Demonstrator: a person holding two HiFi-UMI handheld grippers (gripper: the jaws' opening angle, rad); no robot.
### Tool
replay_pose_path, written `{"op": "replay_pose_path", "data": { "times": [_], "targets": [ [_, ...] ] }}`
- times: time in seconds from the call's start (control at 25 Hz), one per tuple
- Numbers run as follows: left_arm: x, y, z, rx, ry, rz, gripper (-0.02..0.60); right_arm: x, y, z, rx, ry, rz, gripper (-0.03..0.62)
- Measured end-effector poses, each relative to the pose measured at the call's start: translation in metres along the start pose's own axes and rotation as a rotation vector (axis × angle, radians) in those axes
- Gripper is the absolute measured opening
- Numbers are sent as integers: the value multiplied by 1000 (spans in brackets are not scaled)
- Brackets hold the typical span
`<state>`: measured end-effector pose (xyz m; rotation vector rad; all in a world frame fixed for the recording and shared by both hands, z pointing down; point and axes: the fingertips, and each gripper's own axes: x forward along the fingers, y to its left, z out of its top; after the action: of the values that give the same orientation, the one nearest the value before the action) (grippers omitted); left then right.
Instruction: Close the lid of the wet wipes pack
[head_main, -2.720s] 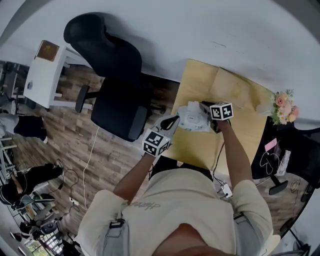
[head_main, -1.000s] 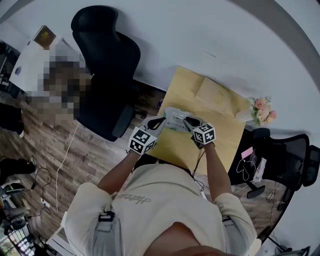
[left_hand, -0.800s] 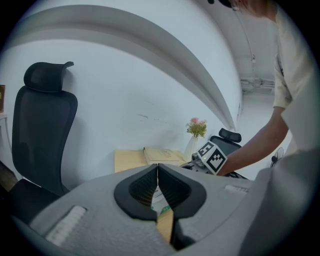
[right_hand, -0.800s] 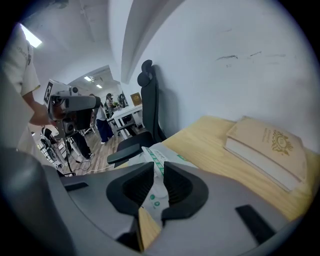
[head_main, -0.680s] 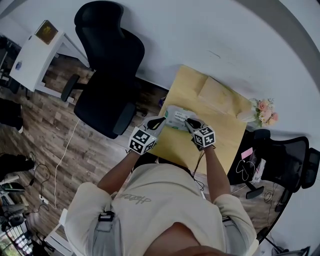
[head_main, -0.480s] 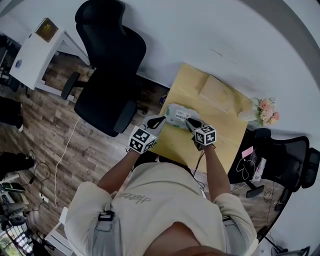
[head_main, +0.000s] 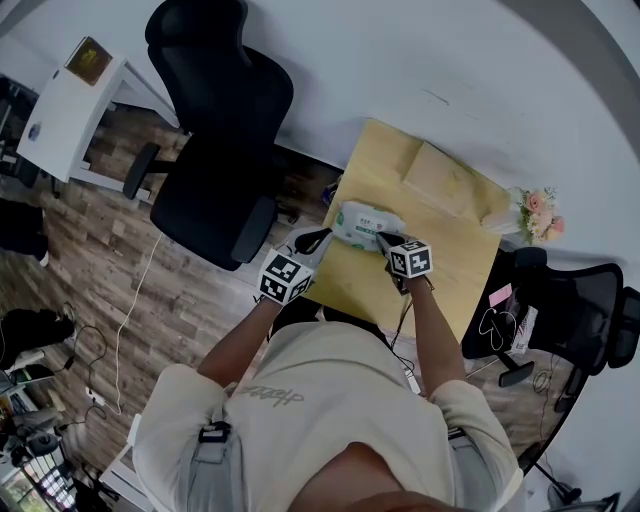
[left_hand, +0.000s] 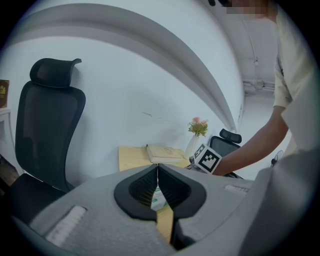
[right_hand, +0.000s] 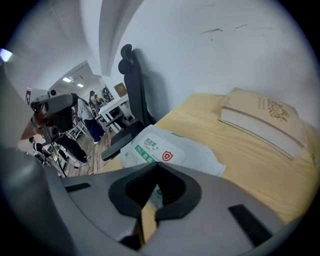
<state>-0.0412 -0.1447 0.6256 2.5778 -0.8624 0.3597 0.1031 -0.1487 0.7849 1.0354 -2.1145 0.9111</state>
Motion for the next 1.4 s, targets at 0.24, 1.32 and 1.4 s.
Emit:
{"op": "replay_pose_path", "data": {
  "times": [0.24,1.32,1.4],
  "targets": [
    [4,1,-2,-3,-2,-15,18,4,0,0,19,66,-25,3],
    [13,19,10,-1,-8,-23,18,19,12,17,-127,212,-47,3],
    [13,20,9,-1,-7,-24,18,21,13,18,-139,227,-59,3]
  ]
}}
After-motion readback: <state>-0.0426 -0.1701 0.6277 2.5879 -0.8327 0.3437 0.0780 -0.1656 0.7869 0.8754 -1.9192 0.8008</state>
